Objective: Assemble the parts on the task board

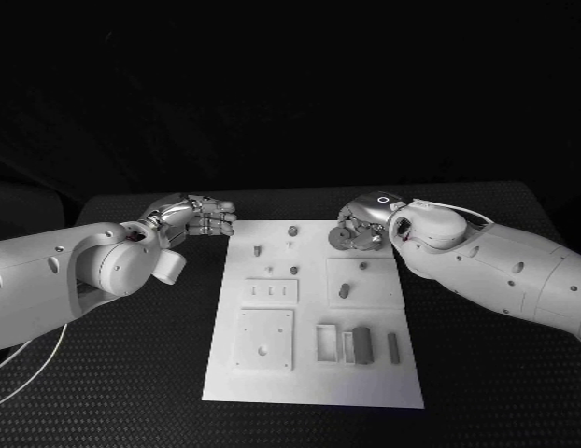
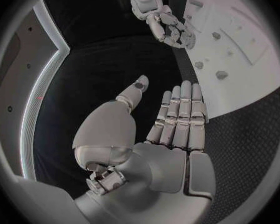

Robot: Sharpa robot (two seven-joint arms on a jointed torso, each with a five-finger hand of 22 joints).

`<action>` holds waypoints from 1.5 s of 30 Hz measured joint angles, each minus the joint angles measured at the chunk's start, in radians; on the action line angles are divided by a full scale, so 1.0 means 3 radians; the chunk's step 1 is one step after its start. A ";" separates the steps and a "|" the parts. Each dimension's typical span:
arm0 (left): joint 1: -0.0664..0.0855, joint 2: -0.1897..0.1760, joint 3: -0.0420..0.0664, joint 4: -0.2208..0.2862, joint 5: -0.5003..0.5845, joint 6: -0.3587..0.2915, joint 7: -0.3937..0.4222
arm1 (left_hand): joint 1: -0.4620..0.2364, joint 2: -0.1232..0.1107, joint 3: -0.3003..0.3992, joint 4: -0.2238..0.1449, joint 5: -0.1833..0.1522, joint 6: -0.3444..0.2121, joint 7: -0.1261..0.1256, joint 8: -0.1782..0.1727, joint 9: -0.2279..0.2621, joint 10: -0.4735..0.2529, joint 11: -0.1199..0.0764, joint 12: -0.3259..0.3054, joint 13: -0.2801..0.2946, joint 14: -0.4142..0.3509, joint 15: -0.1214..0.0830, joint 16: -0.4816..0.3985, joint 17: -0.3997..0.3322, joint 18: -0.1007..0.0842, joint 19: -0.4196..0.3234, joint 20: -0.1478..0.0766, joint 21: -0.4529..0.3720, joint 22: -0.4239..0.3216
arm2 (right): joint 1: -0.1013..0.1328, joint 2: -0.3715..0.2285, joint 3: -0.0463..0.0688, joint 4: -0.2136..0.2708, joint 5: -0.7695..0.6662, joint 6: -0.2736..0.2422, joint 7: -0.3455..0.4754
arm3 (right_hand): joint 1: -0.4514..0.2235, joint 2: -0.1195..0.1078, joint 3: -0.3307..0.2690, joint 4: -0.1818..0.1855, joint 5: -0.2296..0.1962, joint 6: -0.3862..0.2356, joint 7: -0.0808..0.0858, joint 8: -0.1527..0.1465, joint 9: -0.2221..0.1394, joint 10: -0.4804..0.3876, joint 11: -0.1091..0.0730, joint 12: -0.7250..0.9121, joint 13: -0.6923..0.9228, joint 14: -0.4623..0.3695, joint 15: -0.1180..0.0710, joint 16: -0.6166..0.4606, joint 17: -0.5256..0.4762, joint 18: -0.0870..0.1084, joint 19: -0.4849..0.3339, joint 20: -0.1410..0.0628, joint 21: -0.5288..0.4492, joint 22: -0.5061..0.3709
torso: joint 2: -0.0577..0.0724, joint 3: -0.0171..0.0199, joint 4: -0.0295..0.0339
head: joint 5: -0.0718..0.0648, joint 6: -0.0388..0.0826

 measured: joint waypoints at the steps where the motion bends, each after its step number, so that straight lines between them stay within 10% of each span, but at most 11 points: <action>1: 0.0000 -0.0001 0.0000 0.0001 0.0000 0.0000 0.0000 | 0.0000 0.0000 0.0000 0.0000 0.0000 0.0000 0.0000 0.0000 0.0000 0.0000 0.0000 0.0000 0.0000 0.0000 0.0000 0.0000 0.0000 0.0000 0.0000 0.0000 0.0000 0.0000 | 0.0000 0.0002 0.0000 0.0000 0.0000 0.0000 0.0000 | 0.0003 0.0022 0.0003 -0.0009 0.0000 0.0006 -0.0006 0.0003 0.0000 0.0000 0.0000 0.0005 -0.0003 0.0000 0.0000 0.0000 0.0000 0.0000 -0.0008 0.0001 0.0001 0.0000 | 0.0000 0.0000 0.0000 | 0.0000 0.0000; 17: 0.0000 -0.0002 0.0001 0.0002 0.0000 0.0000 -0.0002 | 0.0000 0.0000 0.0000 0.0000 0.0000 0.0000 0.0000 0.0000 0.0000 0.0000 0.0000 0.0000 0.0003 0.0000 0.0000 0.0000 0.0002 0.0000 0.0000 0.0000 0.0000 0.0001 | 0.0002 0.0022 -0.0006 0.0029 -0.0038 -0.0046 -0.0011 | -0.0005 0.0299 0.0029 -0.0294 -0.0018 0.0043 -0.0043 0.0051 0.0002 0.0000 -0.0036 0.0056 -0.0109 0.0013 -0.0013 0.0000 -0.0001 0.0000 -0.0014 0.0007 0.0032 0.0000 | 0.0001 0.0004 -0.0002 | 0.0005 -0.0005; 45: 0.0000 -0.0031 0.0000 0.0004 0.0000 -0.0001 -0.0002 | 0.0013 -0.0013 0.0000 0.0000 0.0000 0.0000 0.0000 0.0000 0.0001 0.0000 0.0000 0.0000 0.0002 0.0000 0.0000 0.0000 0.0008 0.0000 0.0000 0.0000 0.0000 -0.0002 | 0.0007 -0.0064 0.0008 0.0593 -0.0389 -0.0389 -0.0287 | -0.0145 0.0164 0.0107 -0.0167 0.0003 0.0066 -0.0065 0.0081 0.0052 0.0036 -0.0071 0.0072 -0.0189 0.0054 -0.0042 0.0000 -0.0002 0.0000 0.0020 0.0001 0.0033 0.0000 | -0.0001 0.0002 -0.0006 | 0.0024 0.0025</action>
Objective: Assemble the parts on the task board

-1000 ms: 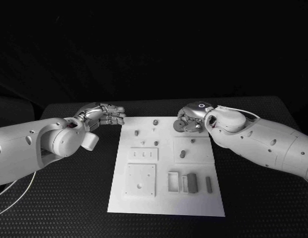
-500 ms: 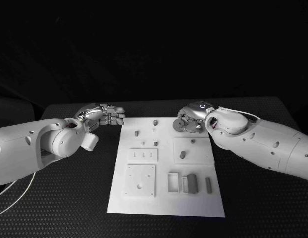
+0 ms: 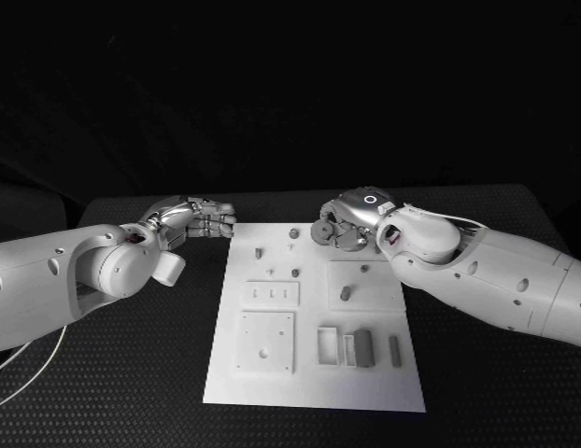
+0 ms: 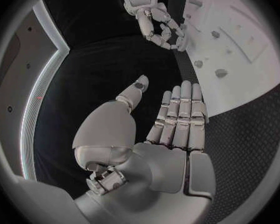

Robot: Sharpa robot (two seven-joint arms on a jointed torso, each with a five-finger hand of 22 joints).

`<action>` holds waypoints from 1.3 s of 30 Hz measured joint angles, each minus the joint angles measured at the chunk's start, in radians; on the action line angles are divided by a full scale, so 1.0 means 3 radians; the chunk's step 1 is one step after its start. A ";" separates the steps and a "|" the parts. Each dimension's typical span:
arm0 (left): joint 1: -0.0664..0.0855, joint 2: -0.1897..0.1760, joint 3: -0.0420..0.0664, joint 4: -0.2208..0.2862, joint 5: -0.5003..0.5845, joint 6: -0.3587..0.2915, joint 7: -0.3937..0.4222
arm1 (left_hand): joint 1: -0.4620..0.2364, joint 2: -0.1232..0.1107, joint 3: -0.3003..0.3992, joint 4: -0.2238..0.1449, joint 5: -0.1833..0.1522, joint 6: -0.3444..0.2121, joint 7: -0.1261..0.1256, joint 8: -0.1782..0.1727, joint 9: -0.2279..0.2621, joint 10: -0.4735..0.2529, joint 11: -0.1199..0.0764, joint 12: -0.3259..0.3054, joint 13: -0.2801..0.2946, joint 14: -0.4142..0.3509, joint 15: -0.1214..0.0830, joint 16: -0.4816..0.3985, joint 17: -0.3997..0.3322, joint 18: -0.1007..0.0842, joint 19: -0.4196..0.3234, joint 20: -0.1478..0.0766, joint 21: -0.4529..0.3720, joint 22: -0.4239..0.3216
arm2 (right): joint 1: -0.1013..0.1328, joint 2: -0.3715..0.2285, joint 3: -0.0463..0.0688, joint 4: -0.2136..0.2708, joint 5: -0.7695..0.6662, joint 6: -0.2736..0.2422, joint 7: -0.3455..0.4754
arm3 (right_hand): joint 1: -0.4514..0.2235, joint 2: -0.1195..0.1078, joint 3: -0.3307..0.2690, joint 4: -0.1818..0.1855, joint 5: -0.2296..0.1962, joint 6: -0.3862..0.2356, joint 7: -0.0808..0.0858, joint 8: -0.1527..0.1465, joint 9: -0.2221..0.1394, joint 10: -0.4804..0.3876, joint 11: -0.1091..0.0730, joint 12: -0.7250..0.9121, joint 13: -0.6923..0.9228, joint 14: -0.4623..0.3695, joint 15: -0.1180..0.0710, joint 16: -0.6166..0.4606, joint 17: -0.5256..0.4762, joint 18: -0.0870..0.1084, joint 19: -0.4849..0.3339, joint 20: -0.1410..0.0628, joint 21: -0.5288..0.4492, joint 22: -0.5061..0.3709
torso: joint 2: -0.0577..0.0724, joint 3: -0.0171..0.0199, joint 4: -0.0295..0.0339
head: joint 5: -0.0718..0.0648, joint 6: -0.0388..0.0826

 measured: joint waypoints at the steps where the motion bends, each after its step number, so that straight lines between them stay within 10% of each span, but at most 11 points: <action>1: 0.0000 -0.0001 0.0000 0.0000 0.0000 0.0000 0.0000 | 0.0000 0.0000 0.0000 0.0000 0.0000 0.0000 0.0000 0.0000 -0.0001 0.0000 0.0000 0.0000 0.0001 0.0000 0.0000 0.0000 0.0000 0.0000 0.0000 0.0000 0.0000 0.0000 | 0.0000 0.0031 0.0000 0.0017 -0.0024 -0.0011 -0.0010 | 0.0000 0.0000 0.0000 0.0000 0.0000 0.0000 0.0000 0.0000 0.0017 0.0000 0.0000 0.0000 -0.0002 0.0000 0.0000 0.0000 0.0000 0.0000 0.0009 0.0000 0.0000 0.0000 | 0.0000 0.0000 0.0000 | 0.0003 0.0000; 11: 0.0000 -0.0001 0.0000 0.0004 0.0000 0.0000 0.0001 | 0.0000 0.0000 0.0000 0.0000 0.0000 0.0000 0.0000 0.0000 -0.0003 0.0000 0.0000 0.0000 0.0003 0.0000 0.0000 -0.0013 0.0003 0.0000 0.0000 0.0000 0.0000 0.0000 | 0.0001 0.0294 -0.0016 0.0037 -0.0221 -0.0090 -0.0061 | -0.0005 -0.0057 0.0014 0.0032 0.0000 0.0011 -0.0010 -0.0022 0.0026 0.0001 0.0000 0.0000 -0.0023 0.0001 0.0000 0.0000 -0.0004 0.0000 0.0014 -0.0004 0.0000 0.0000 | 0.0000 -0.0004 0.0006 | 0.0038 0.0006; 25: 0.0000 0.0012 0.0001 0.0003 0.0000 0.0000 0.0001 | 0.0000 0.0000 0.0000 0.0000 0.0000 0.0000 0.0000 0.0000 -0.0003 0.0000 0.0000 0.0000 0.0002 0.0000 0.0000 -0.0013 0.0003 0.0000 0.0000 0.0000 0.0000 -0.0002 | -0.0004 0.0522 -0.0190 -0.0196 -0.0379 -0.0127 -0.0075 | -0.0005 -0.0057 0.0015 0.0033 0.0000 0.0013 -0.0011 -0.0025 0.0026 0.0002 0.0000 0.0000 -0.0033 0.0006 0.0005 0.0000 -0.0004 0.0000 0.0030 -0.0008 0.0000 0.0000 | 0.0003 -0.0007 0.0013 | 0.0063 0.0003; 39: 0.0000 0.0020 0.0001 0.0004 0.0000 0.0000 0.0001 | 0.0000 0.0000 0.0000 0.0000 0.0000 0.0000 0.0000 0.0000 -0.0002 0.0000 0.0000 0.0000 0.0005 0.0000 0.0000 -0.0013 0.0006 0.0000 0.0000 0.0000 0.0000 -0.0002 | -0.0019 0.0580 -0.0216 -0.0345 -0.0426 -0.0141 -0.0074 | -0.0017 -0.0104 0.0023 0.0041 -0.0013 0.0179 -0.0044 -0.0071 0.0010 0.0012 0.0000 0.0000 -0.0037 0.0018 -0.0006 0.0000 -0.0004 0.0001 0.0037 -0.0005 -0.0001 0.0000 | 0.0003 0.0001 0.0008 | 0.0069 -0.0004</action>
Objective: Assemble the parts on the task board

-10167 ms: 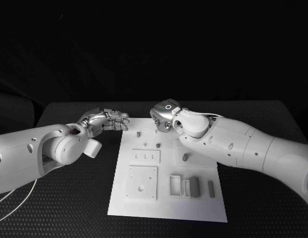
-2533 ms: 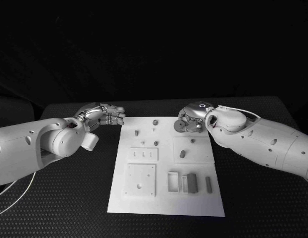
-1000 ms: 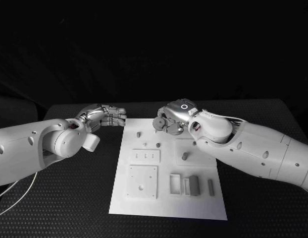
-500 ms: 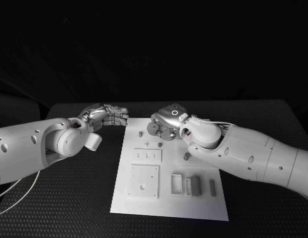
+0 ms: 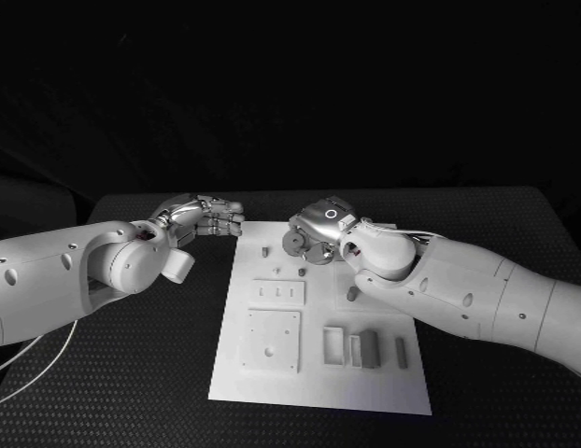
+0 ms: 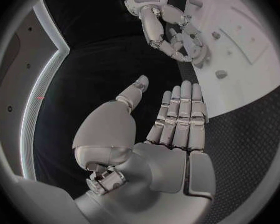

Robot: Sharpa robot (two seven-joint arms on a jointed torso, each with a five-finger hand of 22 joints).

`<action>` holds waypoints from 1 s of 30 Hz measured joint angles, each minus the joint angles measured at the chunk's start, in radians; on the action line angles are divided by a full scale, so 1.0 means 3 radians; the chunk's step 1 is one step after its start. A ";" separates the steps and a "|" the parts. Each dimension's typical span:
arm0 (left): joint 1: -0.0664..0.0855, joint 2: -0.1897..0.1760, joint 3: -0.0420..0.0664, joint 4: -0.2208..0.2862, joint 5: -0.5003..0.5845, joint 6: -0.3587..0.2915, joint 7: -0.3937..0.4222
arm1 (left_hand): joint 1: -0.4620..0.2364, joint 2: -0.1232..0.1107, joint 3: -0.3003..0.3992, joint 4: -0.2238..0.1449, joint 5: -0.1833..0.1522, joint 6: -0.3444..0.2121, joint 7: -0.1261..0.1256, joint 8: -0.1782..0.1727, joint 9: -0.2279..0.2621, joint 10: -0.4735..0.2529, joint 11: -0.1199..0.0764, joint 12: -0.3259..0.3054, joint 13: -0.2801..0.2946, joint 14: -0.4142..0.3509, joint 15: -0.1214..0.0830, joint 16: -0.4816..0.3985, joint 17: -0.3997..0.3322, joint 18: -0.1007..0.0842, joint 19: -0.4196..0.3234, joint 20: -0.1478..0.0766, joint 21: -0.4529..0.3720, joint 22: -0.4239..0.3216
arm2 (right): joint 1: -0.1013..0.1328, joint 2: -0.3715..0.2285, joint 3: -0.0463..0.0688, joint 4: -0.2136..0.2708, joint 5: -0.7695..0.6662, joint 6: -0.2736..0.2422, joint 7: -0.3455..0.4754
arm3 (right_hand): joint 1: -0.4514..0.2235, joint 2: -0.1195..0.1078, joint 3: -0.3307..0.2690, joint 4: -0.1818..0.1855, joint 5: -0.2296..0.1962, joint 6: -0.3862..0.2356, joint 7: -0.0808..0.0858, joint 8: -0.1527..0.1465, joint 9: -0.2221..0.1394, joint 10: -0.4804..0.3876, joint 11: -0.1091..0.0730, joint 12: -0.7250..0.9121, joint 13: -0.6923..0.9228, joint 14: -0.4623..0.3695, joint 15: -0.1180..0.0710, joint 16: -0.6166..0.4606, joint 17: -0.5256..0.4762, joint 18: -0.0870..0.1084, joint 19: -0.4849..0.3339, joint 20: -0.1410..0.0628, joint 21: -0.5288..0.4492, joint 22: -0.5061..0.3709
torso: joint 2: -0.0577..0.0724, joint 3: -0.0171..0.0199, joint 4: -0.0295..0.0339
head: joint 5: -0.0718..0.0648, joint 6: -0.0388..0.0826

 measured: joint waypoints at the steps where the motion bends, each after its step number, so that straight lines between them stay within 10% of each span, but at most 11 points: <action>1: 0.0000 0.0001 0.0000 0.0000 0.0000 0.0000 0.0000 | 0.0000 0.0000 0.0000 0.0000 0.0000 0.0000 0.0000 0.0000 0.0000 0.0000 0.0000 0.0000 0.0000 0.0000 0.0000 0.0000 0.0000 0.0000 0.0000 0.0000 0.0000 0.0000 | 0.0000 0.0007 0.0000 -0.0009 -0.0002 -0.0002 0.0000 | 0.0000 0.0000 0.0000 0.0000 0.0000 0.0019 0.0001 -0.0001 0.0000 0.0000 0.0000 0.0000 0.0000 0.0000 0.0000 0.0000 0.0000 0.0000 0.0000 0.0000 0.0000 0.0000 | 0.0000 0.0001 0.0000 | 0.0001 0.0000; 30: 0.0000 0.0012 0.0000 0.0000 0.0000 0.0002 -0.0002 | 0.0000 0.0000 0.0000 0.0000 0.0000 0.0000 0.0000 0.0000 -0.0003 0.0000 0.0000 0.0000 -0.0001 0.0000 0.0000 0.0000 0.0006 0.0000 0.0000 0.0000 0.0000 -0.0002 | -0.0036 0.0106 -0.0001 -0.0207 -0.0016 -0.0029 0.0006 | 0.0028 0.0010 -0.0006 -0.0005 0.0001 0.0020 -0.0001 0.0008 0.0005 0.0000 0.0000 0.0000 -0.0013 0.0000 0.0000 0.0000 -0.0003 0.0000 -0.0004 0.0005 0.0000 0.0000 | 0.0000 0.0001 -0.0002 | 0.0007 -0.0008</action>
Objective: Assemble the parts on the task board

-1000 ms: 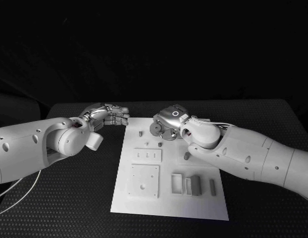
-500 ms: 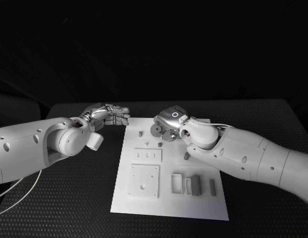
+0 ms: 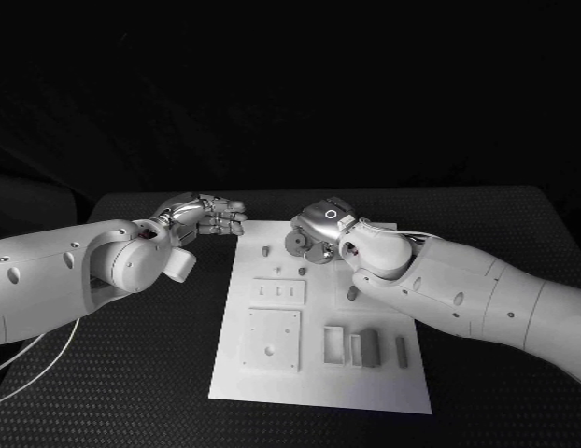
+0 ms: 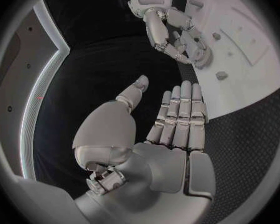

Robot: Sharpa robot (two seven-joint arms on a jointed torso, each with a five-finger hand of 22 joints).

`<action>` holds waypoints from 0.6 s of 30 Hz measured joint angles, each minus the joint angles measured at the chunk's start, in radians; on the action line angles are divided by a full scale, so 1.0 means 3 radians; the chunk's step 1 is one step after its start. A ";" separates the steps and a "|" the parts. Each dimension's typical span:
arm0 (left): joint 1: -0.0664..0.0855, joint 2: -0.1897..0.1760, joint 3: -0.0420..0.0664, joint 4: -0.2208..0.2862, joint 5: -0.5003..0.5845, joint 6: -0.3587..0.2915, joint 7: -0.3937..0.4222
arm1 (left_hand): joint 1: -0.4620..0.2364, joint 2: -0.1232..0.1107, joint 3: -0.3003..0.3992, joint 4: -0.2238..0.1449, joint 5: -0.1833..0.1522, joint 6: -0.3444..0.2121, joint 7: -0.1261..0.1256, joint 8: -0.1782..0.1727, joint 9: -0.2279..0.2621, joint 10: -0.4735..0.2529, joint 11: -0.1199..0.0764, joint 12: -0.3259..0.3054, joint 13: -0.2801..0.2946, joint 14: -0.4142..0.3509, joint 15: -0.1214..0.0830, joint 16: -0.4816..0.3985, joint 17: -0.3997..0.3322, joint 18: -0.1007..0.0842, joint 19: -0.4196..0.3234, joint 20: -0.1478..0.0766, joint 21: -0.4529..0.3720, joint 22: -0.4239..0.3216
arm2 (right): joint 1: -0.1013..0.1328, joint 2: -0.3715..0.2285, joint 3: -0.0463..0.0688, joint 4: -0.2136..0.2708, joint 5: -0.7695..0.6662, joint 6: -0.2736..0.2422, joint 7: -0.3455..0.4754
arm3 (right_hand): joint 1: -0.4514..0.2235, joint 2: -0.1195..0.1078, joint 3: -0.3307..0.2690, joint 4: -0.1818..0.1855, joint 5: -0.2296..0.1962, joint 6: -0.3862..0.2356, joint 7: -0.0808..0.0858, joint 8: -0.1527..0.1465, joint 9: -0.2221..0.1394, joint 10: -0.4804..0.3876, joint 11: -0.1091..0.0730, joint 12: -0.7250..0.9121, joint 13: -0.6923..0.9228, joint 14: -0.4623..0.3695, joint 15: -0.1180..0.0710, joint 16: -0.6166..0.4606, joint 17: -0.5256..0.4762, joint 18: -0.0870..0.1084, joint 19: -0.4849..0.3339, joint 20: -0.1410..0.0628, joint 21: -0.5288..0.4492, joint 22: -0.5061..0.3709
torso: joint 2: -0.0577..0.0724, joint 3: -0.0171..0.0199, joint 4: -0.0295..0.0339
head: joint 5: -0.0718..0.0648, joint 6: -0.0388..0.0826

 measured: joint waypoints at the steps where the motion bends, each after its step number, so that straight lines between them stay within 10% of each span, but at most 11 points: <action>1: 0.0000 0.0000 0.0000 0.0000 0.0000 0.0000 0.0000 | 0.0000 0.0000 0.0000 0.0000 0.0000 0.0000 0.0000 0.0000 0.0000 0.0000 0.0000 0.0000 0.0001 0.0008 -0.0008 0.0000 0.0000 0.0000 0.0000 0.0000 0.0000 0.0000 | 0.0000 0.0006 0.0000 -0.0006 0.0000 -0.0004 0.0000 | 0.0000 0.0000 0.0000 0.0000 0.0000 0.0000 0.0000 0.0000 0.0000 0.0000 0.0000 0.0000 -0.0001 0.0000 0.0000 0.0000 0.0000 0.0000 0.0004 -0.0004 0.0000 0.0000 | 0.0000 0.0000 0.0000 | 0.0000 0.0000; 18: 0.0000 0.0054 0.0000 -0.0039 -0.0001 0.0003 0.0000 | 0.0000 0.0000 0.0000 0.0000 0.0000 0.0000 0.0000 0.0000 0.0000 0.0000 0.0000 0.0000 0.0003 0.0012 -0.0012 -0.0013 0.0003 0.0000 0.0000 0.0000 0.0000 0.0000 | 0.0001 0.0029 0.0001 -0.0036 -0.0001 -0.0047 0.0003 | 0.0009 0.0009 -0.0004 -0.0005 -0.0001 -0.0006 0.0006 -0.0021 -0.0003 0.0000 0.0000 0.0000 -0.0004 0.0005 0.0005 0.0000 0.0000 0.0000 0.0017 -0.0005 0.0000 0.0000 | 0.0004 -0.0001 -0.0004 | -0.0012 -0.0007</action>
